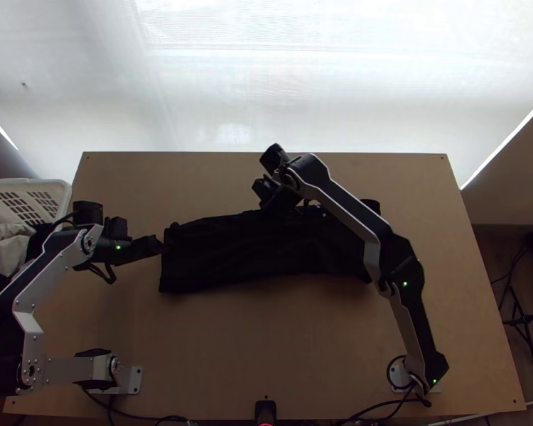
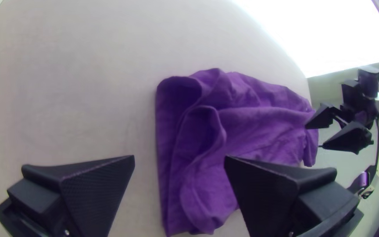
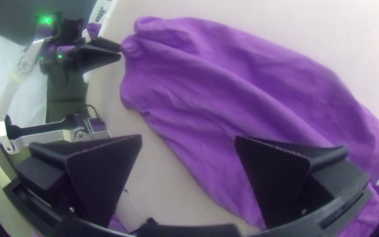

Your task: Fold the t-shirt

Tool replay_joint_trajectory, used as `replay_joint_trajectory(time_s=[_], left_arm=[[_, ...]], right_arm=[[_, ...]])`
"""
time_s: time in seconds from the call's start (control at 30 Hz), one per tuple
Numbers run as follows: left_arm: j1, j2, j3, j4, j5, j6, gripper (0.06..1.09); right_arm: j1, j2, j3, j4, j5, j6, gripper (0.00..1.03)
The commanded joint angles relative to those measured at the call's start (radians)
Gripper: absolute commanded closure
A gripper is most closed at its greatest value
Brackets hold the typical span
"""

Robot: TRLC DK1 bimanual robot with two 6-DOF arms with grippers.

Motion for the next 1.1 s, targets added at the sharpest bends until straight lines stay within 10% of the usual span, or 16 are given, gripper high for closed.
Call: replay_joint_trajectory(time_s=[0.0, 0.97, 1.07], left_arm=[[0.000, 0.002, -0.069, 0.091, 0.075, -0.007, 0.10], [-0.181, 0.133, -0.092, 0.232, 0.127, -0.008, 0.12], [-0.216, 0.153, -0.075, 0.235, 0.125, -0.042, 0.44]], right_arm=[[-0.027, 0.058, 0.001, 0.020, -0.003, -0.010, 0.04], [-0.089, 0.035, -0.029, 0.038, -0.003, -0.029, 0.04], [-0.127, 0.001, -0.026, 0.036, -0.003, -0.025, 0.04]])
